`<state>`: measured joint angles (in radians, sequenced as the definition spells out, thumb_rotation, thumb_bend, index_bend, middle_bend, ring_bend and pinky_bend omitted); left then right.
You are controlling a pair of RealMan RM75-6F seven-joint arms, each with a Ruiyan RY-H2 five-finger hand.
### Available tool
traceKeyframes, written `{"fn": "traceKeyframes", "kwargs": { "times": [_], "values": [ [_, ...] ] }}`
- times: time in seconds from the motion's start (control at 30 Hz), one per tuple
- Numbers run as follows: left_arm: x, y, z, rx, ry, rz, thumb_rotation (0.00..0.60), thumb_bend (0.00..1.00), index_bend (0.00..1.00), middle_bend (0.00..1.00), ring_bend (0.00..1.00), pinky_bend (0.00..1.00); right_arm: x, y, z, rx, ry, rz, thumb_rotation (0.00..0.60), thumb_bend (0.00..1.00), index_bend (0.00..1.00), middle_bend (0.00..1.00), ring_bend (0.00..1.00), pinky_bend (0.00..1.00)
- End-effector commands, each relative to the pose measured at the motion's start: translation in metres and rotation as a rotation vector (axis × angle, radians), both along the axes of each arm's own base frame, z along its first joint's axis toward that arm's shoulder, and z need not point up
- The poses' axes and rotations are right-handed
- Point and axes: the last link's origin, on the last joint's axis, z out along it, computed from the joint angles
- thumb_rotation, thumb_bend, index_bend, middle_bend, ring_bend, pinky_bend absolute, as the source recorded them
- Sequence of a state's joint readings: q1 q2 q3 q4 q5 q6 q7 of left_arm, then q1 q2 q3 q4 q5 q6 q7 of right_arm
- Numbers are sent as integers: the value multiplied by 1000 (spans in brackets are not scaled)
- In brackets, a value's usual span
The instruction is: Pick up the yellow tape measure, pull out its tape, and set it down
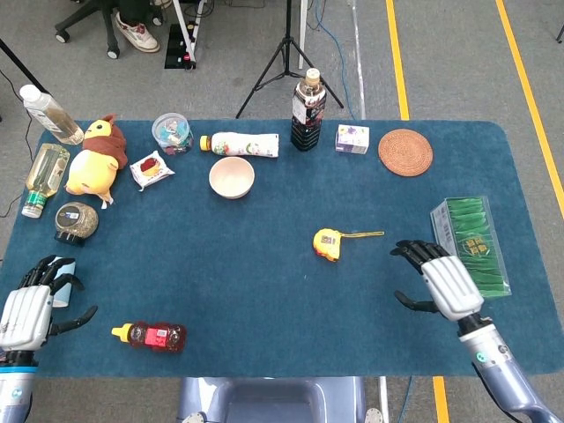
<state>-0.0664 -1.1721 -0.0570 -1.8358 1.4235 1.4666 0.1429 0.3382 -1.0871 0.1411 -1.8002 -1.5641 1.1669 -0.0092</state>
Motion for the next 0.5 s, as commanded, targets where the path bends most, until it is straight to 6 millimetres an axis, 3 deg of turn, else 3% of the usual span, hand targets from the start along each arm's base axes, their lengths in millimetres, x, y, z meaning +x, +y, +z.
{"fn": "traceKeyframes", "kwargs": {
  "times": [0.03,0.5],
  "values": [
    [0,1,-1,-2,2,4,522,159,476,218,99,165,16,-20,-16,73,4,37,511,293,236,225,212,237],
    [-2,3,-3,-11,10,18,525,159,476,218,99,165,50,-71,-54,259,61,68,512,293,234,228,208,239]
  ]
}}
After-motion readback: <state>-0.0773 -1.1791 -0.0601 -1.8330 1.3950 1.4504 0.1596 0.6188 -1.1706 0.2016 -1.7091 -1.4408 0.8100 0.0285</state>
